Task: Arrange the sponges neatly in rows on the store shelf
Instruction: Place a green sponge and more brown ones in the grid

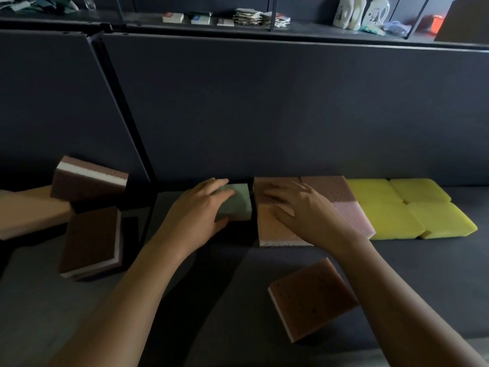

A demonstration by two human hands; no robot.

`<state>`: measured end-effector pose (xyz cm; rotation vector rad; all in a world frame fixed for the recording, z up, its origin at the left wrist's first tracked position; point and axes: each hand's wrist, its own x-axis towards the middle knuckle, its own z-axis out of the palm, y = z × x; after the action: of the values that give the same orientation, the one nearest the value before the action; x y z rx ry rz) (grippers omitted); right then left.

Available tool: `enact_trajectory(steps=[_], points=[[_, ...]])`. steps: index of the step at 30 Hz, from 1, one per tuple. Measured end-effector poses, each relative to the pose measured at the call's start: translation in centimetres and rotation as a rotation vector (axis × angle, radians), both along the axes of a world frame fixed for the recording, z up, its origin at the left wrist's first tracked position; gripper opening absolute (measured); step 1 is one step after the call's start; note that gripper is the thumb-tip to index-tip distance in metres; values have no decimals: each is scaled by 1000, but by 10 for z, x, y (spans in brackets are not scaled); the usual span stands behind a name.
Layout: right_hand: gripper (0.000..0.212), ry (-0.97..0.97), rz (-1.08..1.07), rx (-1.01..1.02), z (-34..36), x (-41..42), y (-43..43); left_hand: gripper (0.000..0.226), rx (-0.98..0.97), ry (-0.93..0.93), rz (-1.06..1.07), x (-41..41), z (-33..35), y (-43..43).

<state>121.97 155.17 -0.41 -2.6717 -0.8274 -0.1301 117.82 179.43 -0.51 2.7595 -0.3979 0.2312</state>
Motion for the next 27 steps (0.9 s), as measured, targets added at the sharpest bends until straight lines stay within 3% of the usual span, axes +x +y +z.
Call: enact_trajectory(steps=[12, 27], points=[[36, 4, -7, 8, 2, -2, 0, 57, -48, -49, -40, 12, -2, -8], [36, -12, -3, 25, 0, -3, 2, 59, 75, -84, -34, 14, 0, -15]])
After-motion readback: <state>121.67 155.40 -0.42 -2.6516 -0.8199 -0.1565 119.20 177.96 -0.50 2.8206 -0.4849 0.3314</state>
